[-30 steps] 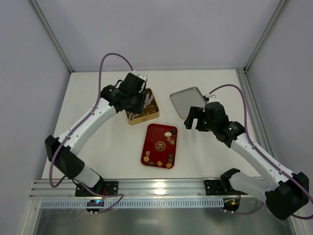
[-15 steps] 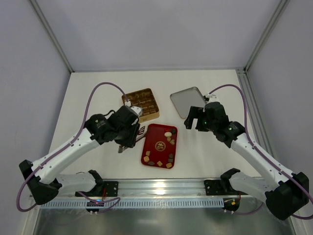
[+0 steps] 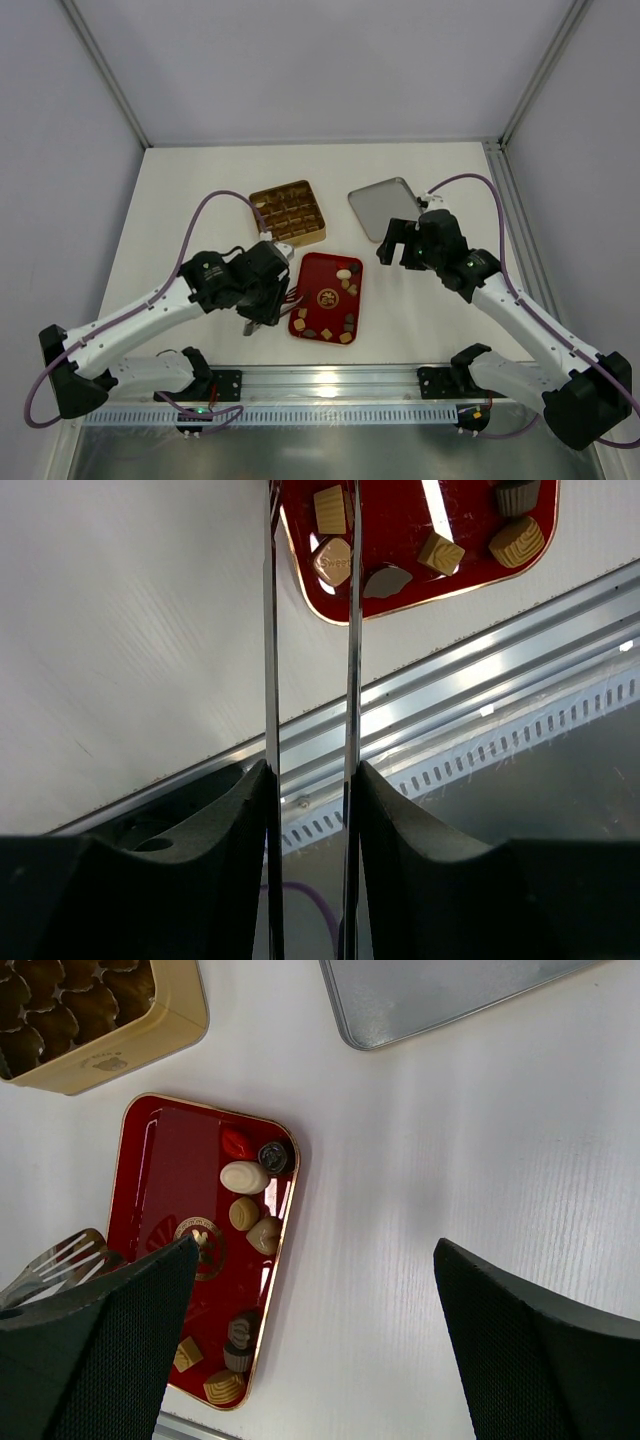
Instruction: Pack the chocolate
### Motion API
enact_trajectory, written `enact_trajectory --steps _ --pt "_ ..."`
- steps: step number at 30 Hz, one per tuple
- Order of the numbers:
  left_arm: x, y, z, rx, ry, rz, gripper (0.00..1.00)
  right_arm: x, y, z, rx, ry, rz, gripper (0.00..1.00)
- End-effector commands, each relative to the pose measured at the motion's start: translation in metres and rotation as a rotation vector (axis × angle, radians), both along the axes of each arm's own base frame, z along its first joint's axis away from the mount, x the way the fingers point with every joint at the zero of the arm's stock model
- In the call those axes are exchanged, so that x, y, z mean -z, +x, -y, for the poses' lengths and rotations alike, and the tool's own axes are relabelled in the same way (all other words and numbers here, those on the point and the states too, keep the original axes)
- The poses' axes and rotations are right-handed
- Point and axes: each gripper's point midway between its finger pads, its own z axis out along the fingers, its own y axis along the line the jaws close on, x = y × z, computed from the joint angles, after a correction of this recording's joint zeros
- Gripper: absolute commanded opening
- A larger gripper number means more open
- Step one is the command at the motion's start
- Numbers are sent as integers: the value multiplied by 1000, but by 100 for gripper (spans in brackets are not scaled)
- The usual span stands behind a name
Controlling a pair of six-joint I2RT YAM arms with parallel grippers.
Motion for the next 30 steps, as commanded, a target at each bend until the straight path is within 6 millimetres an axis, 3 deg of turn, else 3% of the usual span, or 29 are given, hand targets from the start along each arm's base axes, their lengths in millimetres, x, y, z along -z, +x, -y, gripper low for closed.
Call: enact_trajectory --steps 1,30 --pt "-2 -5 8 -3 -50 -7 38 -11 4 -1 11 25 48 100" --pt "19 -14 15 37 13 -49 35 -2 3 -2 13 26 32 100"
